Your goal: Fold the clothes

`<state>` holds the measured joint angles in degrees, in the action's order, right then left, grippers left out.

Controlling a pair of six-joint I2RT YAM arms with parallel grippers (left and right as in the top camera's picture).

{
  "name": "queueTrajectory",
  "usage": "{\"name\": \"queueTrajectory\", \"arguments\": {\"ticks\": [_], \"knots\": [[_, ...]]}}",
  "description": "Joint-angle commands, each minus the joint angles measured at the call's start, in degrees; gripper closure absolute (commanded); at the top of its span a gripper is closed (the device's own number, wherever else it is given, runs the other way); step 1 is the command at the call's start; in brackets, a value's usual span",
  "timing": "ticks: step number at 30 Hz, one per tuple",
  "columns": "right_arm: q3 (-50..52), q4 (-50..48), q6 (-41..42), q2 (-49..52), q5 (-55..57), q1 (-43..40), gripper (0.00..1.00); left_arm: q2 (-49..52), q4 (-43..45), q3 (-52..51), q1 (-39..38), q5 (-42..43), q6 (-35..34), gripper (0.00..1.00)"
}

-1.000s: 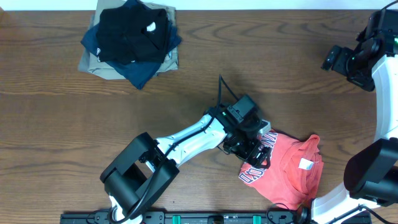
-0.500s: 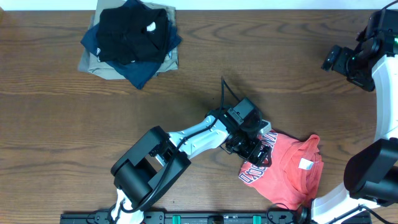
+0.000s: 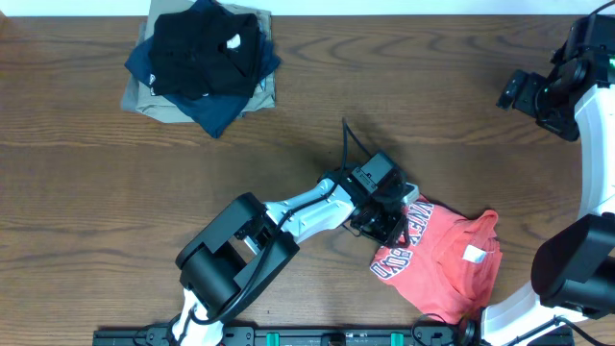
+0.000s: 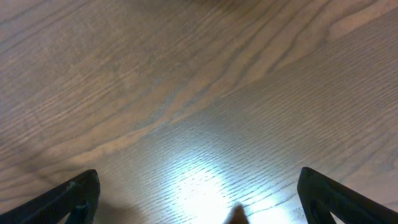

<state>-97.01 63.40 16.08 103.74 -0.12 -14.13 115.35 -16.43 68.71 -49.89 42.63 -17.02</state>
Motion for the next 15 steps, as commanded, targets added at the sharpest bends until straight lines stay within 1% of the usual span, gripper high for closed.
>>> {"name": "queueTrajectory", "arguments": {"ticks": [1,5,8,15], "knots": [[-0.2,0.1,-0.3,0.1,0.5,-0.1,0.01,0.7,0.5,-0.4,0.1,-2.1,0.2,0.94],[-0.2,0.1,-0.3,0.1,0.5,-0.1,0.01,0.7,-0.7,-0.4,1.0,-7.3,-1.1,0.94],[-0.2,0.1,-0.3,0.1,0.5,-0.1,0.01,0.7,-1.9,-0.4,3.5,-8.5,-1.7,0.94],[-0.2,0.1,-0.3,0.1,0.5,-0.1,0.01,0.7,-5.0,-0.4,14.3,-15.8,-1.7,0.94]]}}
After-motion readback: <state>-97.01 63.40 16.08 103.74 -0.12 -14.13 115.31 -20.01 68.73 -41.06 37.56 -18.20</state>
